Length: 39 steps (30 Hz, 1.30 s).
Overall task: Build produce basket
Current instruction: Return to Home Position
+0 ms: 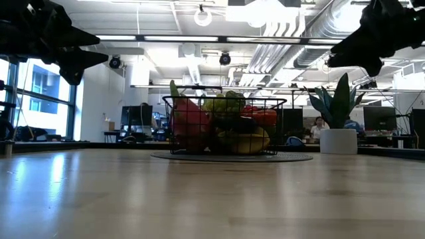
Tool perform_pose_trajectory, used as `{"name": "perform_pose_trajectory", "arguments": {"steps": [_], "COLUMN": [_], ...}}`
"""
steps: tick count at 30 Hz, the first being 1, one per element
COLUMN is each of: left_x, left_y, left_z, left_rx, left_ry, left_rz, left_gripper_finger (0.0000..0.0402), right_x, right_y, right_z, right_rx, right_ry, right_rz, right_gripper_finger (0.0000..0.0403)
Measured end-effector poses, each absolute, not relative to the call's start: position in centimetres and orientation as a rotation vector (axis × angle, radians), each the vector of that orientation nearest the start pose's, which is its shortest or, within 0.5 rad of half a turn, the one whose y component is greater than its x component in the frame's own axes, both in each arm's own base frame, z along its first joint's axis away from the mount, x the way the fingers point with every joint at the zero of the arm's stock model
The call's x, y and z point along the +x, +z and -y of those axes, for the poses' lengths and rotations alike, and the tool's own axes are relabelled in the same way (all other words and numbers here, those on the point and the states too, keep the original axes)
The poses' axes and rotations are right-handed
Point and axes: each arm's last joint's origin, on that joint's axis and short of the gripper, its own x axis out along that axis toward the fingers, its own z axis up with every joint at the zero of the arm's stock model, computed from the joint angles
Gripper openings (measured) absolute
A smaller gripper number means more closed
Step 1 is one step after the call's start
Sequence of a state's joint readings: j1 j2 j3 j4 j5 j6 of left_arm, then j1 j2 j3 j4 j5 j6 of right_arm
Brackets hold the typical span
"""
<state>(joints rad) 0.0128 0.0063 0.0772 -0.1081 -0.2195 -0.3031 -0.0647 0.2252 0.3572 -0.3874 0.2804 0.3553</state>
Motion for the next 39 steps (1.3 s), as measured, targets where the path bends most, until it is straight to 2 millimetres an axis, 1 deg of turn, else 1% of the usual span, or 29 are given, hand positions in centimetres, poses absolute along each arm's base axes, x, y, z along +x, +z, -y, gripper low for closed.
{"name": "perform_pose_trajectory", "arguments": {"steps": [4, 9, 14, 23, 31, 39], "left_x": [9.2, 9.2, 9.2, 9.2, 9.2, 9.2], "left_y": [17.9, 17.9, 17.9, 17.9, 17.9, 17.9], "left_z": [-0.7, -0.7, -0.7, -0.7, -0.7, -0.7], "left_rx": [-0.298, -0.298, -0.298, -0.298, -0.298, -0.298], "left_ry": [0.236, 0.236, 0.236, 0.235, 0.235, 0.235], "left_rz": [-0.001, -0.002, -0.001, -0.002, -0.001, -0.001], "left_gripper_finger": [0.0206, 0.0206, 0.0206, 0.0206, 0.0206, 0.0206], "right_x": [8.4, 8.1, 7.9, 8.7, 8.7, 8.7], "right_y": [22.6, 20.7, 19.7, 17.1, 16.9, 16.9], "right_z": [1.3, 1.3, 1.3, 1.3, 1.5, 1.5], "right_rx": [0.324, 0.354, 0.391, 0.42, 0.474, 0.482], "right_ry": [-0.378, -0.377, -0.35, -0.366, -0.432, -0.439], "right_rz": [-0.155, -0.13, -0.058, -0.116, -0.103, -0.104], "right_gripper_finger": [0.0217, 0.0217, 0.0217, 0.0217, 0.0217, 0.0217]}}
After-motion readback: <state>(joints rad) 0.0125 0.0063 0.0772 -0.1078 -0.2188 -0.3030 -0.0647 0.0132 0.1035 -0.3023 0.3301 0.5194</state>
